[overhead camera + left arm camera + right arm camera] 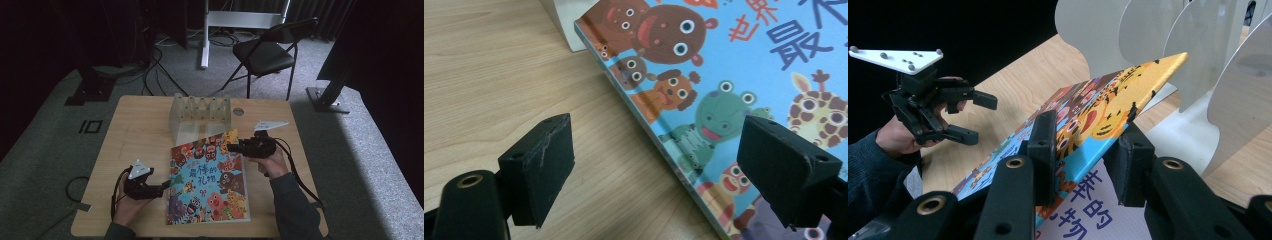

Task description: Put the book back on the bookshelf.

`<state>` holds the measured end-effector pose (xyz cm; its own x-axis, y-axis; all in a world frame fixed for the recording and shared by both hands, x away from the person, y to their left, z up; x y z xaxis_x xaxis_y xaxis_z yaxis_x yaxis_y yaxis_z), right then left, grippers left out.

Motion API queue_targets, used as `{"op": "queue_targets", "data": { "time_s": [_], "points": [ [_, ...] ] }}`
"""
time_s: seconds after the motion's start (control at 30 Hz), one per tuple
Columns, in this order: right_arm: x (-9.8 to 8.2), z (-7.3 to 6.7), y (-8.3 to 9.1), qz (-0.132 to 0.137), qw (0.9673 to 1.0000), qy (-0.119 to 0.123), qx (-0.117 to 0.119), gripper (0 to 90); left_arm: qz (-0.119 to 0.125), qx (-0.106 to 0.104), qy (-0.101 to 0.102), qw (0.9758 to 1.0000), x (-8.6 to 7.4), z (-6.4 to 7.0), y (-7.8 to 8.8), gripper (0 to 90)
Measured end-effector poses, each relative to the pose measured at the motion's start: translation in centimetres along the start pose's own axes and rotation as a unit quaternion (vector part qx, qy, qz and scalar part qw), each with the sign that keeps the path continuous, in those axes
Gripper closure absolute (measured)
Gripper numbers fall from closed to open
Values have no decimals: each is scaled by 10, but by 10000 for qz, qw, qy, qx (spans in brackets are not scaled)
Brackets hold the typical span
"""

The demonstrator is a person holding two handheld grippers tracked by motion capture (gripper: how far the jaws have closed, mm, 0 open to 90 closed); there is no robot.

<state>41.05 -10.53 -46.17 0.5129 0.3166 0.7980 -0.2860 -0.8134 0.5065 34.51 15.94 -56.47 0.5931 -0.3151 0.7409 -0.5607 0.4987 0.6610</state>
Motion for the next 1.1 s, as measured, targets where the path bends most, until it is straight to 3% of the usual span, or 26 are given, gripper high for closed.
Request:
{"op": "queue_targets", "data": {
  "time_s": [0.33,0.63,1.1],
  "points": [
    [2,-6,7,120,9998,138,36,687,96,-76,105,9999,4,-7,1,153],
    [4,-13,15,203,9994,285,55,693,171,-151,55,9997,10,-11,2,185],
    [5,-21,24,322,9981,522,97,698,273,-509,116,9983,18,-9,-1,216]
  ]
}}
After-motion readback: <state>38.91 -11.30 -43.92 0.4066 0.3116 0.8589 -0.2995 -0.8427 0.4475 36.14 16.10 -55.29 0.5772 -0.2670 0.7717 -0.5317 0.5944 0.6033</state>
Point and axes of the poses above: each handheld gripper's, and its own axes: y roughly backward along the jaws, x roughly out of its top, z roughly to its right, the point moved 10 cm from there along -y, roughly forward along the jaws, and after that the axes turned 5 degrees about -z, right-handed, at the moved point
